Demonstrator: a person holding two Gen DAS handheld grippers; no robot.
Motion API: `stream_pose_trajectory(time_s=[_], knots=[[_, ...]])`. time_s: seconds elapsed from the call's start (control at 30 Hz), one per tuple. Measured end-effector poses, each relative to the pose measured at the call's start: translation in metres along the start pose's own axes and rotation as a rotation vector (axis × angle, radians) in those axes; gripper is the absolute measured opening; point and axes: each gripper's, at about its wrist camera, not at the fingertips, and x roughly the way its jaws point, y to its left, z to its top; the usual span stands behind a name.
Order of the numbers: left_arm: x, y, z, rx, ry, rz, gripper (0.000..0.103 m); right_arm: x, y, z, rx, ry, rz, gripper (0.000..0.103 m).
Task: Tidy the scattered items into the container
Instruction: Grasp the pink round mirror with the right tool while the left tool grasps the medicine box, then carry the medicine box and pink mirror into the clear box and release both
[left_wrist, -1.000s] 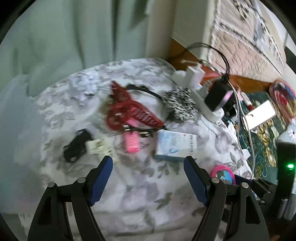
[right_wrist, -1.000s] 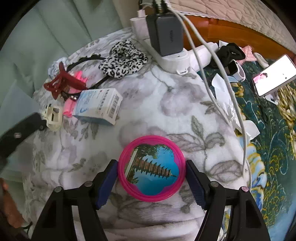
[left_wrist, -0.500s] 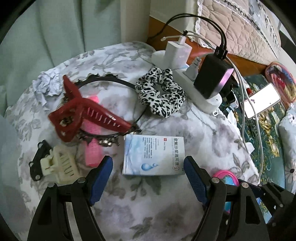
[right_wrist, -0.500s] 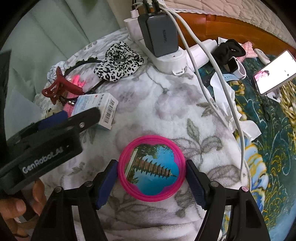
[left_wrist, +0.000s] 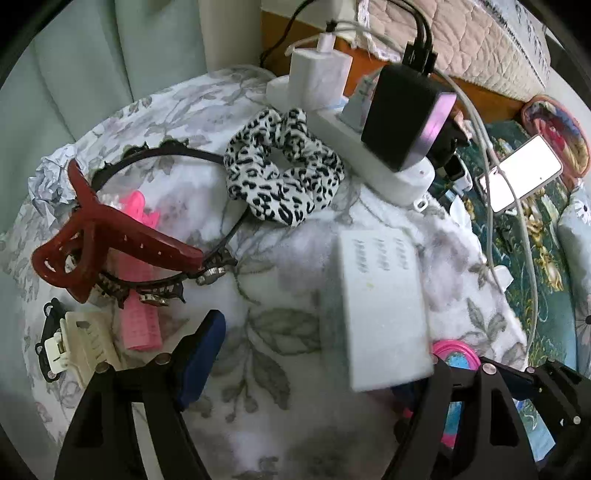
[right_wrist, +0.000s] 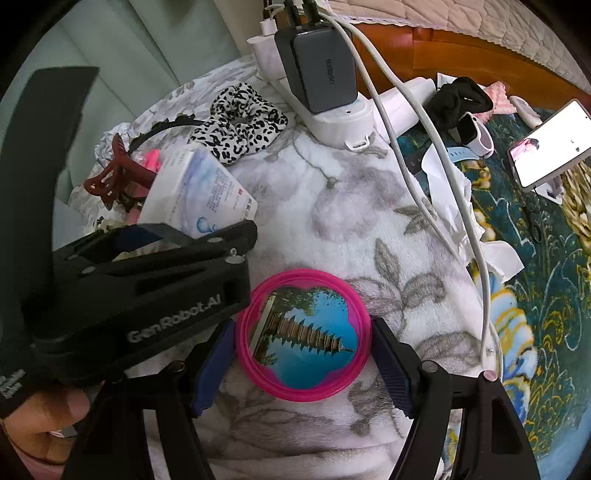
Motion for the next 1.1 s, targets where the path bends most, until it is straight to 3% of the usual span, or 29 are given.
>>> stream_pose_trajectory(time_s=[0.03,0.2,0.27,0.47,0.8,1.1], knots=[[-0.003,0.0,0.0,-0.002,-0.016,-0.008,0.074,0.0,-0.001,0.0,0.003,0.0,0.003,0.077],[-0.013,0.0,0.003,-0.011,-0.038,-0.084,0.036,-0.003,-0.003,0.0,0.005,0.0,0.003,0.077],[-0.014,-0.001,0.002,-0.008,-0.033,-0.086,0.028,-0.003,-0.003,0.0,0.003,0.0,0.001,0.076],[-0.022,0.007,-0.004,-0.038,-0.043,-0.103,0.026,-0.005,-0.004,-0.002,-0.005,0.002,-0.005,0.075],[-0.057,0.041,-0.016,-0.144,-0.094,-0.069,0.026,-0.016,-0.006,0.001,0.016,-0.005,0.003,0.075],[-0.111,0.077,-0.033,-0.229,-0.221,-0.054,0.026,-0.043,0.033,0.015,-0.039,-0.084,-0.001,0.075]])
